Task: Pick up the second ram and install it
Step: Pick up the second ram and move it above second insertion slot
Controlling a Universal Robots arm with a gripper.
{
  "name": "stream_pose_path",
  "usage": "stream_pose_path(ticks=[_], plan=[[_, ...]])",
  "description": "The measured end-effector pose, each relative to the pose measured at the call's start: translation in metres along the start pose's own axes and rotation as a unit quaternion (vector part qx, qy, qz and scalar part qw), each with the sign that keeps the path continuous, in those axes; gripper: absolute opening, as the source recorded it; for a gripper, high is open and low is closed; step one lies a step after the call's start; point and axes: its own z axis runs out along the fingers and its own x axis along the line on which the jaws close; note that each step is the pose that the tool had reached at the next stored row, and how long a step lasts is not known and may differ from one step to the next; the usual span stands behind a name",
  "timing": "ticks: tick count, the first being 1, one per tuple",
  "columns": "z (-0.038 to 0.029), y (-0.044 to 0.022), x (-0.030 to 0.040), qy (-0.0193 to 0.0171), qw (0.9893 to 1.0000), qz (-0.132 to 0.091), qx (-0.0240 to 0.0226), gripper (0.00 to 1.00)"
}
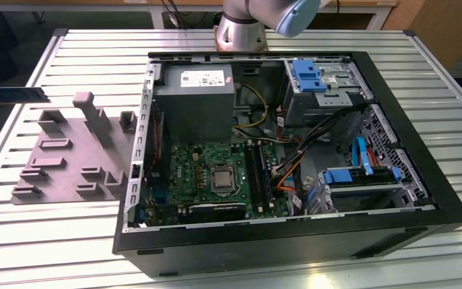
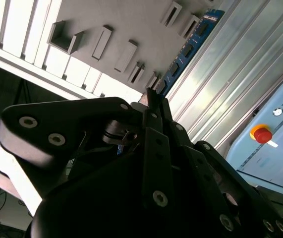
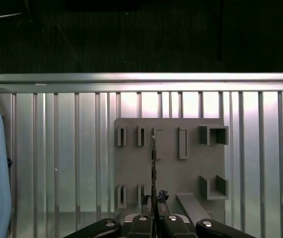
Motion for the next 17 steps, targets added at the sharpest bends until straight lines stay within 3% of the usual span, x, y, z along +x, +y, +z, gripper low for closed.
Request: stream_pose_path(ticks=[17], plan=[[0.0000,-0.0062,-0.0001,0.0000,1.0000,0.000,0.0000,0.14]])
